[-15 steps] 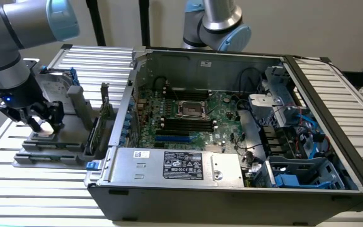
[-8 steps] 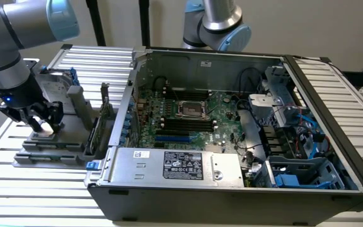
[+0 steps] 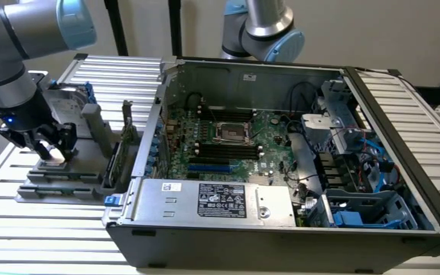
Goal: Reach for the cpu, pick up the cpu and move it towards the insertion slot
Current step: 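Pick up the cpu and move it towards the insertion slot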
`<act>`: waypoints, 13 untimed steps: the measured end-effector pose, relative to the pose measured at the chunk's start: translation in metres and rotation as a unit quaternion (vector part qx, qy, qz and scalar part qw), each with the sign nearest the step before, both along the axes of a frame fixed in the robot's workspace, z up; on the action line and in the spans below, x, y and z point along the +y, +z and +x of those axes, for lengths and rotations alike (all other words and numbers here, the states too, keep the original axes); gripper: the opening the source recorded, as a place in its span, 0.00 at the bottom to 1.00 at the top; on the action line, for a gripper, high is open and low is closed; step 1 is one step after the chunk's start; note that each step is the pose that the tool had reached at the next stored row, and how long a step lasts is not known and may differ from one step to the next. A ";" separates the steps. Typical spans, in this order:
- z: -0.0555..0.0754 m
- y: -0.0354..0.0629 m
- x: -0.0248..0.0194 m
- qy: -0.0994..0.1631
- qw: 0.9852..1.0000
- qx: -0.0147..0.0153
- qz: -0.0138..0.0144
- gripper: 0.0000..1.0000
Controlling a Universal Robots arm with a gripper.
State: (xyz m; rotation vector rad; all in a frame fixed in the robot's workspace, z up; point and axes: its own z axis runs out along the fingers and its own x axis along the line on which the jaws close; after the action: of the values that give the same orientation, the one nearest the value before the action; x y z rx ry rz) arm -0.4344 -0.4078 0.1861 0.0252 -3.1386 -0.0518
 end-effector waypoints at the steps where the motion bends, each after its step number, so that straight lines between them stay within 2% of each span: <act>1: 0.000 0.0005 0.0000 0.000 1.000 0.000 0.000 0.55; 7: 0.000 0.0111 -0.0002 0.000 1.000 0.001 0.000 0.55; 13: 0.000 0.0364 -0.0007 0.000 1.000 0.001 0.000 0.55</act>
State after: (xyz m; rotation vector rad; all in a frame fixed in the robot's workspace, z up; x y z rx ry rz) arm -0.4340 -0.4085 0.2224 0.0251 -3.1369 -0.0515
